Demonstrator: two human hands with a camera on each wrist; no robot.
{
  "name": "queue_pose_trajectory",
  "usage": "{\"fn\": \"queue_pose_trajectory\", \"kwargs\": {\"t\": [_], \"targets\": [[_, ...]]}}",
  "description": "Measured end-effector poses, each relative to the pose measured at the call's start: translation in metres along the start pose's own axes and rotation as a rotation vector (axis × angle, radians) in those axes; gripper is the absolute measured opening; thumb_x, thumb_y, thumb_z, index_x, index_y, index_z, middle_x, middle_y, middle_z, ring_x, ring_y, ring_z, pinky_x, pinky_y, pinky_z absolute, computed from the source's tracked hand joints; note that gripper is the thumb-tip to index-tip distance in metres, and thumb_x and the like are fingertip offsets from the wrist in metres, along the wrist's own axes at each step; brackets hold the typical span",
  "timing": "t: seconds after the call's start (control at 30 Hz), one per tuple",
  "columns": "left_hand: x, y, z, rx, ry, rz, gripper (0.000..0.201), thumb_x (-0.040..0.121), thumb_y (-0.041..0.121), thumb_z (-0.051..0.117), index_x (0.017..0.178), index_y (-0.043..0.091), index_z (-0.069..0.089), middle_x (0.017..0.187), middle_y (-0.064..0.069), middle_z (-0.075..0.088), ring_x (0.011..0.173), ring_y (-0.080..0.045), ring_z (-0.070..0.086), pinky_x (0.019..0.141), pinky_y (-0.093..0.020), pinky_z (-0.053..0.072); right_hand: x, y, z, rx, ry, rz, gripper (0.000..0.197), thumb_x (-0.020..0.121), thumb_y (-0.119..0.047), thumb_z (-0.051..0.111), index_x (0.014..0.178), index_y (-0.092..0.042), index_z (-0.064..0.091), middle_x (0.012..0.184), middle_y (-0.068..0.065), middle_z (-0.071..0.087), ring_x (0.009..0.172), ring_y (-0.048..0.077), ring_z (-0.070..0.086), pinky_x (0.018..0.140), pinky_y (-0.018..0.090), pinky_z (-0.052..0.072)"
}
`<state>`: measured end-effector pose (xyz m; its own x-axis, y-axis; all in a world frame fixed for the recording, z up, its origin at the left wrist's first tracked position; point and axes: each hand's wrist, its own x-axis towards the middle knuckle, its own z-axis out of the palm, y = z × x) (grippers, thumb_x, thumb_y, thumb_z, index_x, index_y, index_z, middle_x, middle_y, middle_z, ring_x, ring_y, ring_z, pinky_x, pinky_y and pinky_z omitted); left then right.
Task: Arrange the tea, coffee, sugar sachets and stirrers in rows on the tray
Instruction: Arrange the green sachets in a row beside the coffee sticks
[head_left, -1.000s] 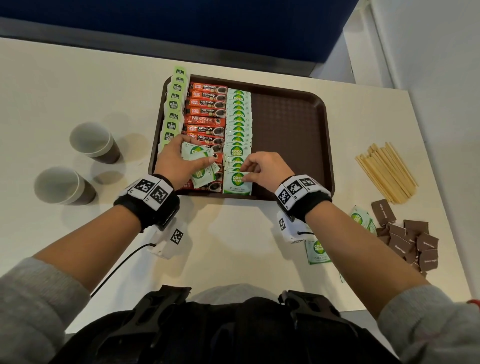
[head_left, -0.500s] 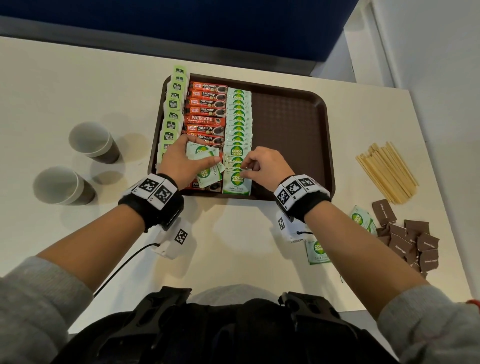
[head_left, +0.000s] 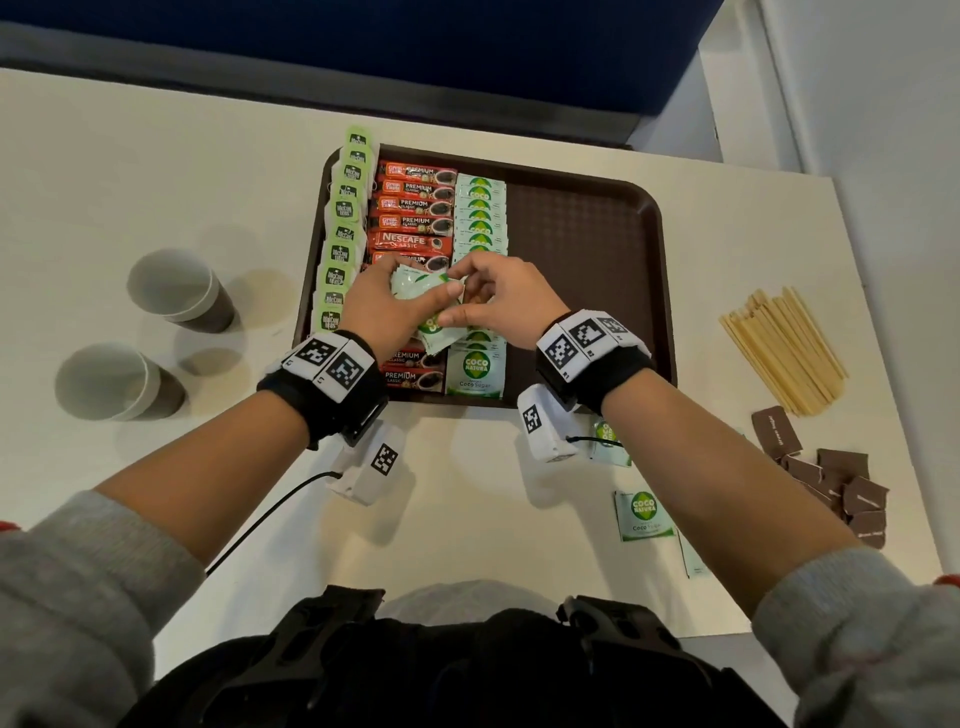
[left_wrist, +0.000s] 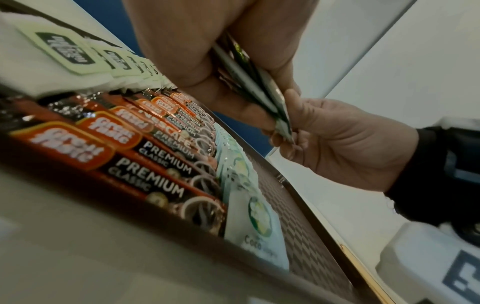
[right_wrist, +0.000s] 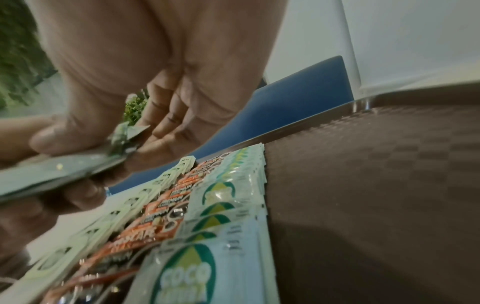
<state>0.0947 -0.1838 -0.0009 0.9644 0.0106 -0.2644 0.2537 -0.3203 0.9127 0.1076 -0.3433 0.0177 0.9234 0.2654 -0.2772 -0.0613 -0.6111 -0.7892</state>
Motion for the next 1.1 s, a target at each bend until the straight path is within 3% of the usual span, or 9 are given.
{"fn": "queue_pose_trajectory", "kwargs": {"t": [0.17,0.27,0.4,0.53,0.6,0.67,0.77,0.93,1.1], "targets": [[0.014,0.011,-0.002,0.005,-0.054,0.011,0.057,0.065,0.051,0.080,0.104,0.017,0.057,0.102,-0.002,0.068,0.094,-0.022,0.066,0.087,-0.046,0.053,0.017,0.006,-0.014,0.039,0.034,0.018,0.030,0.080,-0.024,0.074,0.103,-0.010,0.059,0.075,-0.003,0.057,0.072,0.013,0.057,0.072,0.030,0.052],[0.023,0.016,-0.003,-0.006,-0.090,0.010,0.068,0.059,0.058,0.079,0.107,0.016,0.057,0.104,-0.002,0.069,0.094,-0.021,0.067,0.086,-0.047,0.054,0.029,0.007,-0.023,0.048,0.033,0.028,0.028,0.085,-0.020,0.069,0.105,-0.006,0.057,0.083,0.005,0.062,0.075,0.018,0.063,0.067,0.024,0.055],[0.043,0.021,0.000,-0.060,-0.089,0.017,0.050,0.074,0.032,0.080,0.115,0.017,0.056,0.106,-0.001,0.069,0.097,-0.018,0.067,0.086,-0.042,0.056,0.045,0.009,-0.031,0.234,0.049,0.043,0.019,0.091,-0.010,0.059,0.105,-0.011,0.046,0.086,0.008,0.064,0.074,0.018,0.064,0.064,0.026,0.058],[0.063,0.025,0.002,-0.073,-0.075,0.046,0.036,0.080,0.026,0.075,0.110,0.019,0.057,0.099,0.005,0.068,0.088,-0.009,0.068,0.077,-0.025,0.056,0.062,0.010,-0.041,0.315,0.094,0.070,0.015,0.096,-0.012,0.051,0.104,-0.009,0.039,0.092,0.009,0.067,0.072,0.019,0.067,0.066,0.028,0.059],[0.072,0.025,0.004,-0.082,-0.072,0.059,0.035,0.083,0.025,0.072,0.113,0.015,0.058,0.102,0.003,0.069,0.083,0.000,0.066,0.076,-0.018,0.054,0.072,0.015,-0.047,0.328,0.159,0.057,0.014,0.095,-0.013,0.052,0.103,-0.009,0.040,0.103,0.010,0.066,0.085,0.019,0.068,0.071,0.029,0.058],[0.080,0.025,0.005,-0.094,-0.058,0.044,0.033,0.085,0.023,0.070,0.114,0.016,0.058,0.104,0.001,0.069,0.085,-0.004,0.067,0.081,-0.025,0.056,0.081,0.018,-0.051,0.312,0.195,0.038,0.012,0.094,-0.013,0.054,0.097,-0.014,0.042,0.111,0.010,0.065,0.096,0.021,0.066,0.074,0.030,0.058],[0.092,0.025,0.008,-0.097,-0.064,0.017,0.029,0.085,0.022,0.069,0.112,0.019,0.058,0.105,-0.001,0.070,0.093,-0.015,0.069,0.087,-0.039,0.056,0.093,0.022,-0.054,0.332,0.205,0.035,0.017,0.093,-0.008,0.055,0.094,-0.014,0.039,0.110,0.013,0.064,0.093,0.022,0.067,0.066,0.026,0.058],[0.105,0.027,0.011,-0.027,-0.061,0.033,0.034,0.084,0.035,0.070,0.111,0.017,0.062,0.104,-0.001,0.071,0.094,-0.017,0.068,0.088,-0.044,0.054,0.102,0.023,-0.052,0.409,0.184,0.072,0.025,0.090,-0.007,0.059,0.092,-0.020,0.038,0.104,0.009,0.065,0.089,0.020,0.068,0.068,0.029,0.058],[0.108,0.029,0.010,0.016,-0.015,0.046,0.033,0.082,0.030,0.073,0.109,0.012,0.063,0.101,-0.003,0.071,0.089,-0.018,0.069,0.084,-0.041,0.056,0.104,0.029,-0.057,0.140,0.181,0.056,0.024,0.080,-0.019,0.072,0.085,-0.021,0.048,0.095,0.003,0.067,0.085,0.019,0.066,0.071,0.031,0.056]]}}
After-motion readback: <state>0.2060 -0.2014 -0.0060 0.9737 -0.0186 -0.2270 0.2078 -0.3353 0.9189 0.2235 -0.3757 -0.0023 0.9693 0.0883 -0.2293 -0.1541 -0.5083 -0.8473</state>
